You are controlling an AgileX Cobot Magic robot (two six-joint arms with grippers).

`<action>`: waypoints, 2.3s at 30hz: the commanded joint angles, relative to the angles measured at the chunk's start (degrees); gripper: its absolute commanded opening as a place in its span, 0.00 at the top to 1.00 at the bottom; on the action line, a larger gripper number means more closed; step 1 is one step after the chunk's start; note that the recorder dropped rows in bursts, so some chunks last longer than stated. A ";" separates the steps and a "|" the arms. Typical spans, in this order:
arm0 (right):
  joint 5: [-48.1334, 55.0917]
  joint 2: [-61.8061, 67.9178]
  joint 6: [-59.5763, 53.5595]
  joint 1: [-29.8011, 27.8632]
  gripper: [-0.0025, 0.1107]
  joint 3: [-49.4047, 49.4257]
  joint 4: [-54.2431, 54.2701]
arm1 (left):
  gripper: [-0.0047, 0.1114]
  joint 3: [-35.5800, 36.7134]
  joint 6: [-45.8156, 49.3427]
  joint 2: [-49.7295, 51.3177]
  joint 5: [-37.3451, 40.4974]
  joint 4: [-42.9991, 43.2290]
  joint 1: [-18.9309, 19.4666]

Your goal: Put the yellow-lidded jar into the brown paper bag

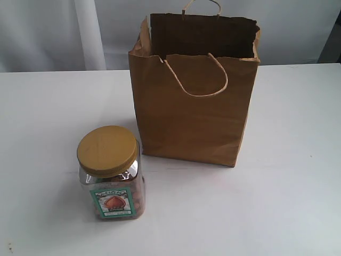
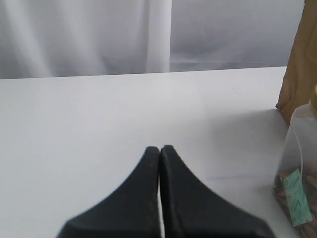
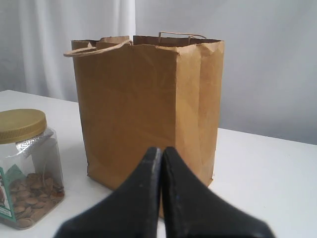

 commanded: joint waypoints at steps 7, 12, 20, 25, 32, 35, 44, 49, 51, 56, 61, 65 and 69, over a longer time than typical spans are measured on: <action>-2.76 -0.38 0.20 -0.39 0.98 0.22 -0.18 | 0.95 -0.13 -0.22 0.17 -0.57 -0.22 -0.15; -9.17 -0.38 0.77 -0.39 0.98 0.22 9.25 | 0.95 -0.13 -0.22 0.17 -0.57 -0.22 -0.15; -2.42 1.69 0.15 -0.39 0.98 -7.37 13.54 | 0.95 -0.13 -0.22 0.17 -0.57 -0.22 -0.15; 15.86 11.44 0.15 -0.39 0.98 -18.92 13.54 | 0.95 -0.13 -0.22 0.17 -0.57 -0.22 -0.15; 36.51 29.04 -2.23 -0.39 0.98 -30.77 11.63 | 0.95 -0.13 -0.22 0.17 -0.57 -0.22 -0.15; 39.05 35.32 -3.65 -0.39 0.98 -34.67 11.74 | 0.95 -0.13 -0.22 0.17 -0.57 -0.22 -0.15; 59.11 53.51 -5.78 8.08 0.98 -64.41 10.05 | 0.95 -0.13 -0.22 0.17 -0.57 -0.22 -0.15; 62.89 68.15 0.96 21.86 0.98 -76.99 4.36 | 0.95 -0.13 -0.22 0.17 -0.57 -0.22 -0.15; 63.68 74.94 2.07 26.25 0.98 -82.85 3.86 | 0.95 -0.13 -0.22 0.17 -0.57 -0.22 -0.15; 64.91 89.55 6.19 29.85 0.98 -98.50 2.32 | 0.95 -0.13 -0.22 0.17 -0.57 -0.22 -0.15; 64.91 100.90 7.97 29.85 0.98 -109.01 7.23 | 0.95 -0.13 -0.22 0.17 -0.57 -0.22 -0.15; 64.91 106.12 8.38 29.85 0.98 -110.17 7.83 | 0.95 -0.13 -0.22 0.17 -0.57 -0.22 -0.15; 64.91 109.22 9.21 29.85 0.98 -110.17 7.73 | 0.95 -0.13 -0.22 0.17 -0.57 -0.22 -0.15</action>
